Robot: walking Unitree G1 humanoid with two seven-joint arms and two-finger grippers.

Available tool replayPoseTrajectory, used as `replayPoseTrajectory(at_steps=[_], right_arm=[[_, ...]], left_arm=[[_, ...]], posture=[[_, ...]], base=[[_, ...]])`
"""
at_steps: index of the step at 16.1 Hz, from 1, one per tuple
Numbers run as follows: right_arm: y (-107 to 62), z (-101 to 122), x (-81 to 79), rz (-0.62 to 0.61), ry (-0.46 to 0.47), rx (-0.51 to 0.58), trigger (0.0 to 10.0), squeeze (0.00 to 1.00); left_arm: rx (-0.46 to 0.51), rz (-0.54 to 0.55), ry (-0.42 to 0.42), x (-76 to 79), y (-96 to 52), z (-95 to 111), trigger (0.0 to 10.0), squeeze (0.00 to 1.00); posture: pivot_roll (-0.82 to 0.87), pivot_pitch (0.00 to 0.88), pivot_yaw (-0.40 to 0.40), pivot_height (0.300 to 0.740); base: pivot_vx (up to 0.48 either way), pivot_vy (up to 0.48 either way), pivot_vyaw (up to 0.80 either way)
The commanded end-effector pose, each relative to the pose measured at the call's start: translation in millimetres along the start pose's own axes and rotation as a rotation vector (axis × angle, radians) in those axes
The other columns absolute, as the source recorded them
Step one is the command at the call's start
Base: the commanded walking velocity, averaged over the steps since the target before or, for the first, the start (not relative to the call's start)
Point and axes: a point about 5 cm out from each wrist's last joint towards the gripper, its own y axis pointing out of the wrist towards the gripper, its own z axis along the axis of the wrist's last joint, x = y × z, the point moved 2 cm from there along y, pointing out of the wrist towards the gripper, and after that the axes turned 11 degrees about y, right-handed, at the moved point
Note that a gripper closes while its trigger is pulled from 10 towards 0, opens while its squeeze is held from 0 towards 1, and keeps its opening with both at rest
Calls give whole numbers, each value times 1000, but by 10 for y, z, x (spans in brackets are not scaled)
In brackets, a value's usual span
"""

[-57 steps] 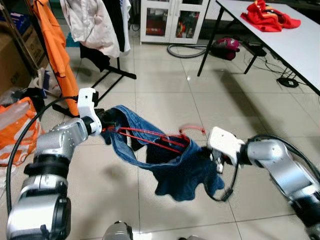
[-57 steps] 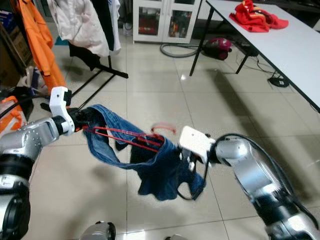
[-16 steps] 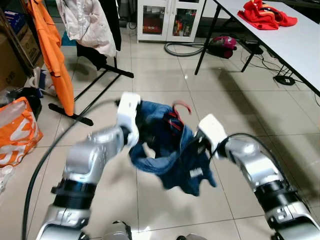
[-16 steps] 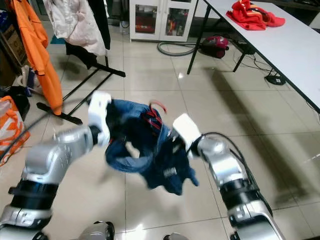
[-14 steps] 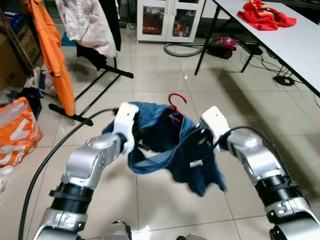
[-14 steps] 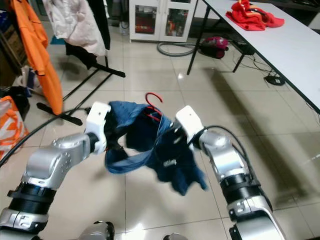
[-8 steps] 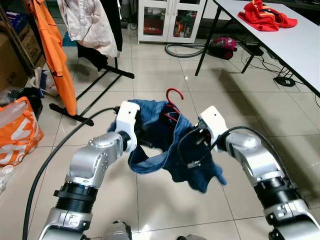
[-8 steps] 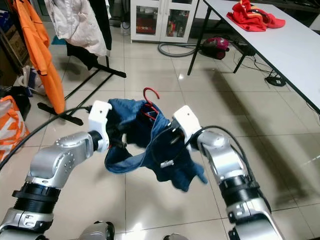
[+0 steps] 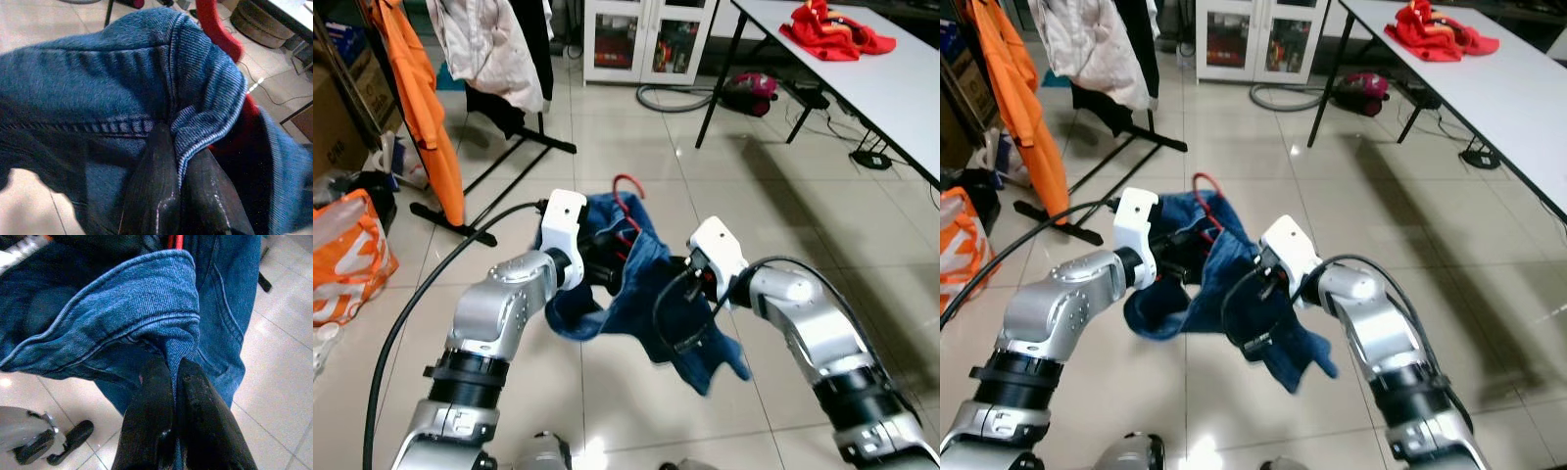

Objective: Hang hanger

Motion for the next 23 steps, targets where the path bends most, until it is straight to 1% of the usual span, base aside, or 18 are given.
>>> replayPoseTrajectory(at_steps=[1,2,5,6,7,8,11,14,15,18,19,20,21,22,23], right_arm=[[-56,111,-52,40,-39,42,0,0],[-73,126,-93,65,-39,51,0,0],[-112,148,-132,93,-36,65,0,0],[-158,186,-116,98,-31,82,0,0],[-162,191,-117,99,-30,83,0,0],[-175,201,-112,101,-30,86,0,0],[-178,201,-117,102,-25,88,0,0],[-190,176,-86,88,-23,80,0,0],[-192,174,-83,88,-23,79,0,0],[-193,168,-67,81,-22,74,0,0],[-193,168,-59,78,-21,74,0,0],[-193,165,-55,76,-22,72,0,0],[-194,155,-43,72,-21,69,0,0],[-195,143,-28,67,-19,66,0,0],[-195,132,-22,65,-20,61,0,0]], left_arm=[[2,22,11,-48,22,46,0,0],[6,28,20,-85,26,46,0,0],[-5,46,22,-145,32,16,0,0],[-25,70,32,-208,29,-27,3059,0],[-29,74,33,-218,28,-32,3059,0],[-31,89,34,-260,24,-35,10000,1000],[-30,106,52,-311,12,-23,10000,1000],[8,108,97,-362,-49,126,10000,1000],[19,110,100,-371,-58,165,10000,1000],[109,46,152,-295,-174,527,10000,1000],[151,31,169,-285,-232,682,10000,1000],[169,20,172,-269,-256,748,10000,1000],[218,-29,195,-178,-331,918,10000,1000],[274,-101,215,-47,-438,1107,10000,1000],[286,-132,234,3,-492,1164,10000,1000]], posture=[[26,61,-79,740],[25,63,-78,740],[23,64,-77,740],[22,67,-76,740],[22,67,-76,740],[21,67,-76,740],[22,68,-76,740],[23,69,-76,740],[23,69,-76,740],[26,71,-76,740],[27,71,-76,740],[27,71,-77,740],[28,70,-77,740],[30,69,-78,740],[31,68,-77,740]], base=[[0,0,0],[0,0,0],[0,0,0],[0,0,0],[0,0,0],[0,0,0],[0,0,0],[0,0,0],[0,0,0],[0,0,0],[0,0,0],[0,0,0],[0,0,0],[0,0,0],[0,0,0]])
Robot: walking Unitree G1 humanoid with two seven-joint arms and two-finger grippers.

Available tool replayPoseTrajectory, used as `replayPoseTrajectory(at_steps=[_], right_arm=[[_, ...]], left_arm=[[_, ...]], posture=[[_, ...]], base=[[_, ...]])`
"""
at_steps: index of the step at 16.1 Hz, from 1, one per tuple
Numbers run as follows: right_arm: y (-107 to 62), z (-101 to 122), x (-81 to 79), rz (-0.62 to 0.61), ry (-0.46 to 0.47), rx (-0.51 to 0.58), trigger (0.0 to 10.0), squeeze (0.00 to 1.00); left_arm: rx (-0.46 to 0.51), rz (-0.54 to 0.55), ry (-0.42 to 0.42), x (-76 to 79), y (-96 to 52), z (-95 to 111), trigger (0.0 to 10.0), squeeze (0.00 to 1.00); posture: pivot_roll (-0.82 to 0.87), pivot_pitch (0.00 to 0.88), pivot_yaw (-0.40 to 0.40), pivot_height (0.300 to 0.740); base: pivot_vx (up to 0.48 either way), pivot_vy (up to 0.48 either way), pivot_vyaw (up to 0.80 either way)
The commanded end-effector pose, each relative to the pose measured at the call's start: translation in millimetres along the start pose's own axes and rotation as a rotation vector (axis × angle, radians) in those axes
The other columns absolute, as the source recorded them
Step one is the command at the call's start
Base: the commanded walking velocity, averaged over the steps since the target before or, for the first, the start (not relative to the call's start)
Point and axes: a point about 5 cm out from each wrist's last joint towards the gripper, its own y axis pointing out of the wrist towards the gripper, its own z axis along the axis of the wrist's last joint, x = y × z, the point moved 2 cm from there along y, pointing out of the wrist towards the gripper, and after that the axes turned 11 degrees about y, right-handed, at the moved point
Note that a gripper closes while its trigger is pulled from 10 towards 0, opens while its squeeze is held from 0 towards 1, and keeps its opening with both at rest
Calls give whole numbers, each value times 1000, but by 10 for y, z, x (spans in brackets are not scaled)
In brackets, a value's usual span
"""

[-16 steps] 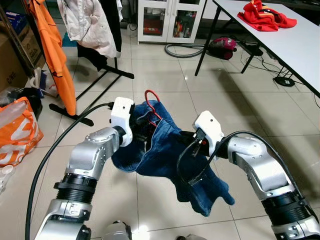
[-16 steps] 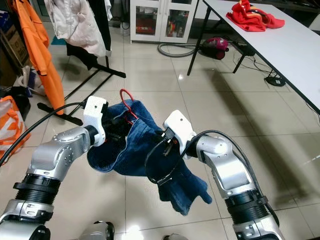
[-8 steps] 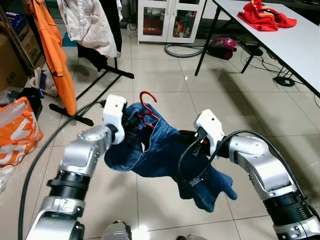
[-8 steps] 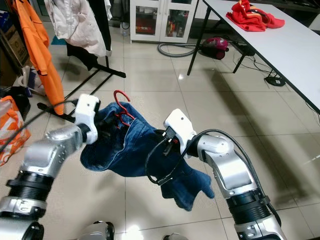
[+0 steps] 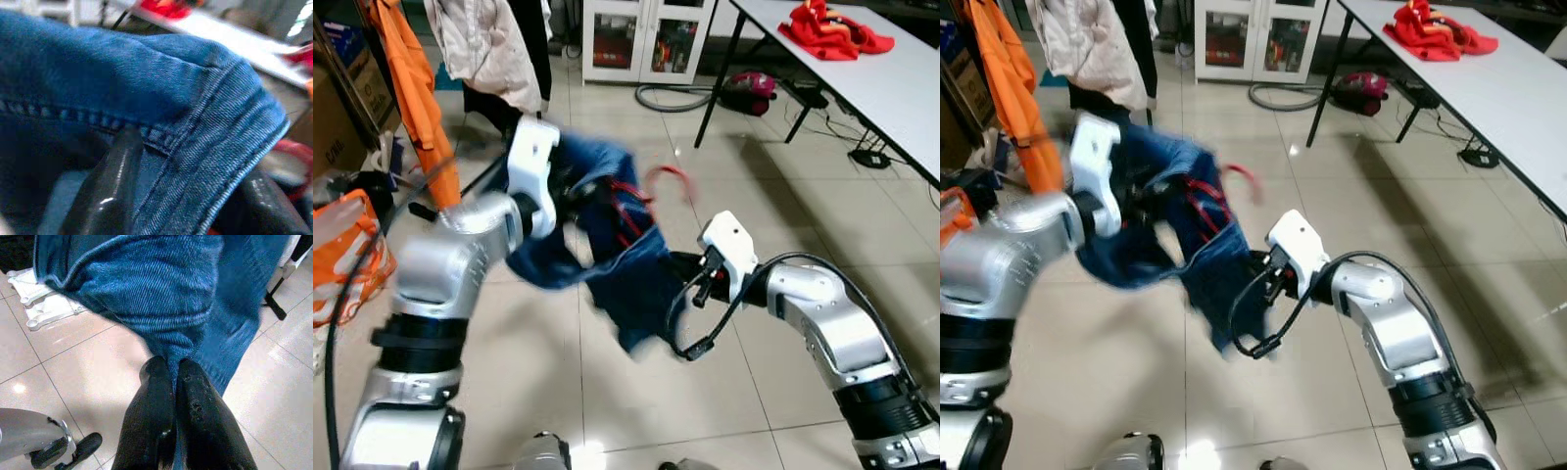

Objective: Hang hanger

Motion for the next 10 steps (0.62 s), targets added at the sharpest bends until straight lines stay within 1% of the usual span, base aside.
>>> replayPoseTrajectory(at_steps=[1,2,4,6,9,10], right_arm=[[-35,-3,41,-14,-1,0,0,0],[-33,-5,41,-14,-1,0,0,0],[-26,-5,41,-16,0,1,0,0],[-25,-9,44,-16,0,0,0,0],[-31,-21,59,-22,1,-5,0,0],[-35,-26,69,-24,0,-8,0,0]], left_arm=[[52,-53,49,73,-34,195,10000,1000],[41,-57,63,74,-42,170,10000,1000],[-13,-56,86,69,-59,46,10000,1000],[-56,-47,68,55,-69,-63,10000,1000],[-37,-54,73,39,-104,-8,10000,1000],[3,-53,95,-16,-156,97,10000,1000]], posture=[[32,65,-76,740],[33,65,-76,740],[33,63,-75,740],[31,59,-77,740],[30,58,-81,740],[30,55,-83,740]], base=[[0,0,0],[0,0,0],[0,0,0],[0,0,0],[0,0,0],[0,0,0]])
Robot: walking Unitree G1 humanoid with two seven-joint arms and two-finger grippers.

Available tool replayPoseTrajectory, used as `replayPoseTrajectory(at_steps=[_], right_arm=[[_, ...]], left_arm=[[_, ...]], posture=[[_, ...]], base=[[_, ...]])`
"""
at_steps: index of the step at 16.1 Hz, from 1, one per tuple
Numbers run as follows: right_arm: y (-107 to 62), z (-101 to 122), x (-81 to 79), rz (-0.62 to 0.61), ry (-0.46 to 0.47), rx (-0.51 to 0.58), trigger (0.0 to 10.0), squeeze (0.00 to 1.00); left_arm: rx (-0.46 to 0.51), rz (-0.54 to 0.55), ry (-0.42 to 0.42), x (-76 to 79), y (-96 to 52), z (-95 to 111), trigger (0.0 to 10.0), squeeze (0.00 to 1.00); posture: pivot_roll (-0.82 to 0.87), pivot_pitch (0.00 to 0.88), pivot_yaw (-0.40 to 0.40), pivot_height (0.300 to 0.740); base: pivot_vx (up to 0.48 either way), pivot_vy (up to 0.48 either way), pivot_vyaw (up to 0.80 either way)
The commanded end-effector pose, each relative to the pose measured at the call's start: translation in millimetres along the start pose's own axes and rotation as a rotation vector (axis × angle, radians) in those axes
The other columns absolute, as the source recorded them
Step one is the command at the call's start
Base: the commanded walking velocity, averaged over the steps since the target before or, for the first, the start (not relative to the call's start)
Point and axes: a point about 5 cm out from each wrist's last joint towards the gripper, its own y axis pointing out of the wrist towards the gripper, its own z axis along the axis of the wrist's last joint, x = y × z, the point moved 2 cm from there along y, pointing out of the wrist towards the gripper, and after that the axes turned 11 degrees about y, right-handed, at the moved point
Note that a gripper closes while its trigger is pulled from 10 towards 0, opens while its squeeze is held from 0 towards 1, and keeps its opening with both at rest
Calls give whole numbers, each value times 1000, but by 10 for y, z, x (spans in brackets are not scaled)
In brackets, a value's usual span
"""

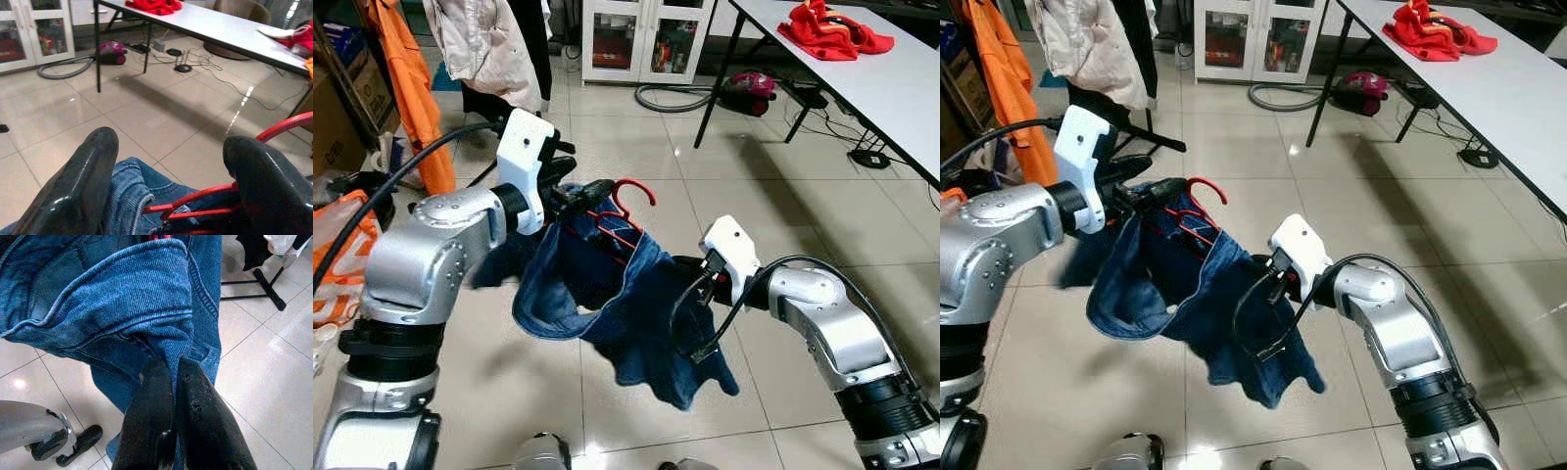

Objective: Hang hanger

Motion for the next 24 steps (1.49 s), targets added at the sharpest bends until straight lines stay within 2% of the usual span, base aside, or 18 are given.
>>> replayPoseTrajectory(at_steps=[1,2,3,4,5,7,10,12,14,16,18,21,24], right_arm=[[-35,36,46,-13,-8,18,0,0],[-36,36,48,-13,-8,17,0,0],[-49,39,55,-11,-14,14,0,0],[-64,43,61,-6,-23,9,0,0],[-82,45,67,-2,-26,6,0,0],[-118,58,96,-2,-32,4,0,0],[-163,111,86,26,-30,15,0,0],[-204,197,70,47,-20,47,0,0],[-211,224,54,59,-22,56,0,0],[-245,325,-4,113,3,98,0,0],[-268,384,-38,143,13,118,0,0],[-288,565,-139,216,65,223,0,0],[-255,576,-187,234,96,262,0,0]], left_arm=[[68,-14,51,-41,-53,181,10000,1000],[69,-11,59,-61,-65,183,10000,1000],[80,-36,135,-131,-138,172,10000,1000],[50,-37,229,-236,-199,107,10000,1000],[23,-24,255,-328,-231,60,10000,0],[58,-89,309,-376,-308,70,10000,0],[102,-167,333,-431,-379,42,10000,0],[129,-222,313,-461,-405,6,10000,0],[120,-232,293,-509,-415,-76,10000,0],[93,-271,243,-553,-424,-259,10000,0],[83,-289,226,-551,-410,-329,10000,0],[112,-320,220,-542,-339,-301,10000,0],[121,-339,244,-570,-339,-235,10000,0]], posture=[[31,52,-84,740],[31,52,-84,740],[34,51,-87,740],[35,49,-86,740],[35,49,-86,740],[33,49,-83,740],[27,49,-77,740],[22,52,-75,740],[22,52,-75,740],[24,53,-77,740],[22,54,-76,740],[25,51,-65,740],[33,52,-45,740]], base=[[0,0,0],[0,0,0],[0,0,0],[0,0,0],[0,0,0],[0,0,0],[0,0,0],[0,0,0],[0,0,0],[0,0,0],[0,0,0],[0,0,0],[0,0,0]])
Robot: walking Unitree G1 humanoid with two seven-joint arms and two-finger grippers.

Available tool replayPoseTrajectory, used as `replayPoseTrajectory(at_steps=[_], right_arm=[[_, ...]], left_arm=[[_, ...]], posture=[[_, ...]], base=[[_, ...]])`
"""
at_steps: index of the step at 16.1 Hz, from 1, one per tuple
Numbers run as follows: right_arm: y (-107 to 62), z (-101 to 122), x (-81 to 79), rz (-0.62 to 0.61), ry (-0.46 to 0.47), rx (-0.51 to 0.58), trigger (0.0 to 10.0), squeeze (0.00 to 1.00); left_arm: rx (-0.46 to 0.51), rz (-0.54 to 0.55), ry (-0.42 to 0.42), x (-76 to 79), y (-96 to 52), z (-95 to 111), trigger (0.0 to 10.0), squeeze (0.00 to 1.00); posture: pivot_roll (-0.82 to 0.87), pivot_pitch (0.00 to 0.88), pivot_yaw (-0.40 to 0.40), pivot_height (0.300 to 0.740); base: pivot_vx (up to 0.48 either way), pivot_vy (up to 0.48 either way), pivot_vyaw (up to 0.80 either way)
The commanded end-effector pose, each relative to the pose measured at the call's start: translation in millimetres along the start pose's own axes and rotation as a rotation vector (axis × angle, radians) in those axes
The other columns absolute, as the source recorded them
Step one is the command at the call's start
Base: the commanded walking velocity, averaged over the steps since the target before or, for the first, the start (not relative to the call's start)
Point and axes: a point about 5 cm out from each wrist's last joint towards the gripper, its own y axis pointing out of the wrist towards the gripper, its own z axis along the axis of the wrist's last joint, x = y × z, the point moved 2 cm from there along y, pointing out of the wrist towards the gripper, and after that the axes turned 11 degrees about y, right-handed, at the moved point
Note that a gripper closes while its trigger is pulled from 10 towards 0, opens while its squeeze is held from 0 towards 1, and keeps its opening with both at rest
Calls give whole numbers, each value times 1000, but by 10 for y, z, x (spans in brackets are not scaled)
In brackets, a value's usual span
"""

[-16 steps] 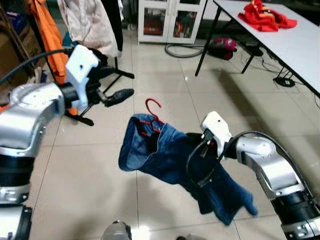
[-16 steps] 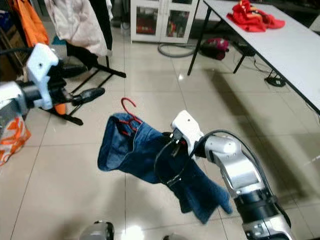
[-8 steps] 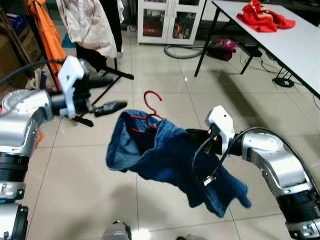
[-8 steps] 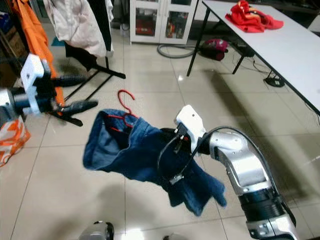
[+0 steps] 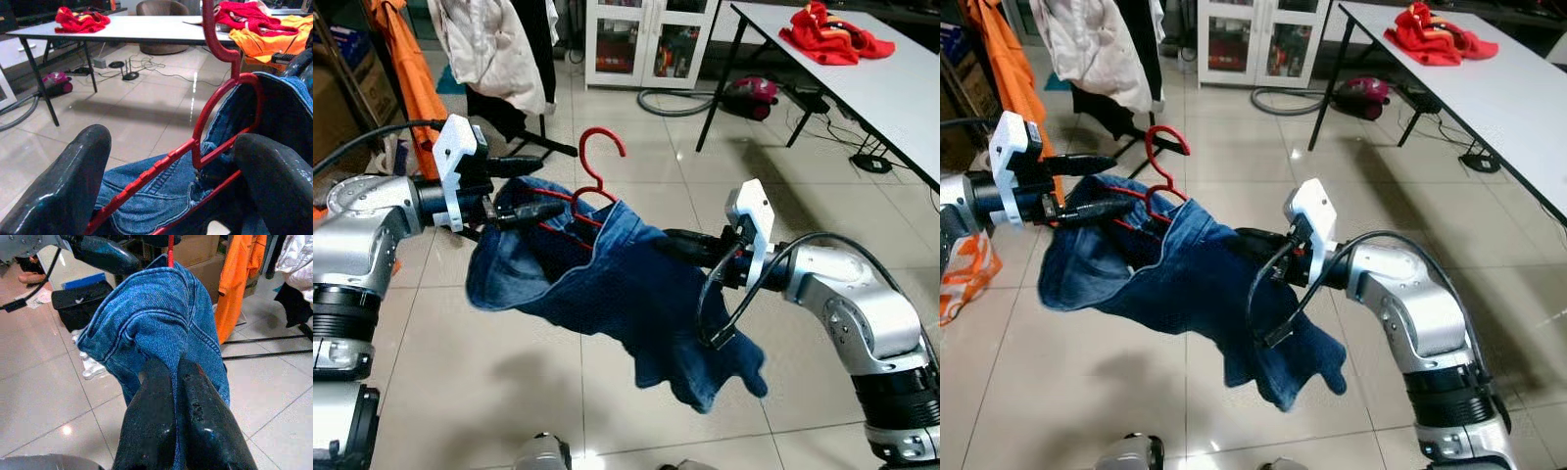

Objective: Hang hanger

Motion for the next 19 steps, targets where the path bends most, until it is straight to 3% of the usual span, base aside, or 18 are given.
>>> replayPoseTrajectory(at_steps=[1,5,8,13,16,17,19], right_arm=[[-25,97,-57,15,-13,56,0,0],[2,-9,-78,42,15,41,0,0],[27,-34,-69,56,21,45,0,0],[54,-64,-111,95,22,34,0,0],[32,-95,-123,109,12,6,0,0],[23,-99,-124,111,10,1,0,0],[-9,-90,-129,112,5,-6,0,0]], left_arm=[[9,-27,46,-36,28,107,10000,0],[50,-69,93,-51,84,273,10000,0],[67,-110,75,-16,121,291,10000,0],[168,-207,-50,48,188,384,10000,0],[187,-254,-77,91,250,394,9961,0],[189,-261,-85,97,260,393,8980,0],[183,-270,-121,116,312,349,4353,0]], posture=[[34,53,-41,740],[37,55,-34,740],[40,56,-31,740],[43,57,-25,740],[38,57,-21,740],[34,56,-21,740],[25,52,-20,740]], base=[[0,0,0],[0,0,0],[0,0,0],[0,0,0],[0,0,0],[0,0,0],[0,0,0]])
